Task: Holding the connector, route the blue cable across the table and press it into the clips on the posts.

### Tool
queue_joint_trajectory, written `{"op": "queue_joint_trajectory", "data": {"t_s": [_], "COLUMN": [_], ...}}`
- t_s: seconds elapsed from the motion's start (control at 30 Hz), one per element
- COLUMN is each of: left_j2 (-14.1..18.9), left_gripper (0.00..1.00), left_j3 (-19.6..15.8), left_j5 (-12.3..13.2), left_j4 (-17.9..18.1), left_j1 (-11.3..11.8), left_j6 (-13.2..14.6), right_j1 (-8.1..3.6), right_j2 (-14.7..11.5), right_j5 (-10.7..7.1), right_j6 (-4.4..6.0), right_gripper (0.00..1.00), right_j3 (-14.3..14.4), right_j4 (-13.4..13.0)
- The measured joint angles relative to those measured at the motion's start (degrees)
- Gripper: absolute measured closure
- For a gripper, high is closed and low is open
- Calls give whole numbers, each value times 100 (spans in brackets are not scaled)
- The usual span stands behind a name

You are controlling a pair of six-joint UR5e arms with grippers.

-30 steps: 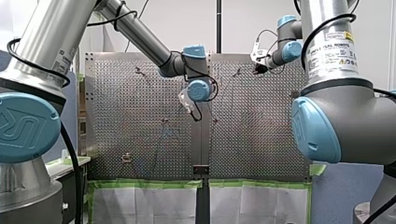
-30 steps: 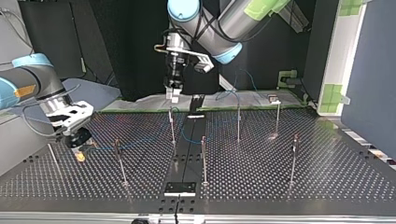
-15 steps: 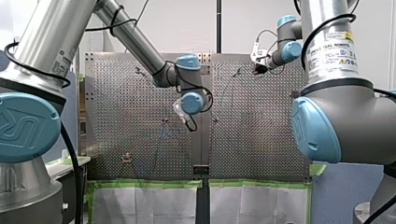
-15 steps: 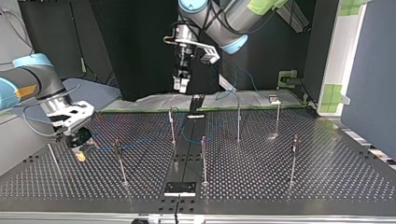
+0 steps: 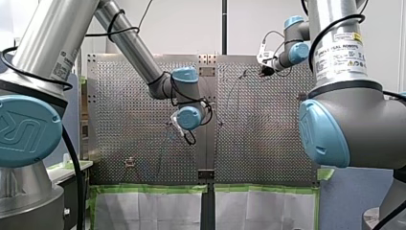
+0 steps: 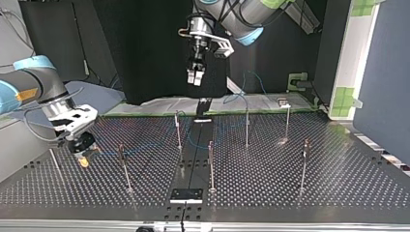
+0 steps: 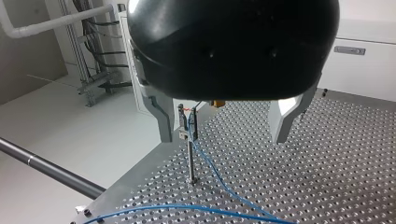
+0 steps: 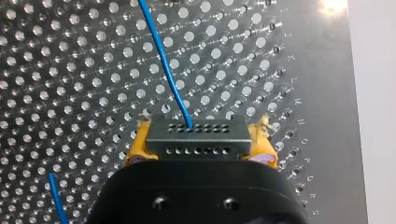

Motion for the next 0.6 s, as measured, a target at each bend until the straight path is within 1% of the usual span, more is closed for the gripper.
{"op": "queue_joint_trajectory", "data": {"t_s": [0.37,0.6], "left_j2": [1,2], "left_gripper": [1,1], "left_j3": [-513,-905], "left_j5": [0,0], "left_j4": [513,905], "left_j1": [-2,-2], "left_j6": [0,0], "right_j1": [0,17], "right_j2": [2,2], "right_j5": [0,0], "right_j6": [-1,1], "right_gripper": [100,100], "right_j3": [0,6], "right_j4": [0,0]}}
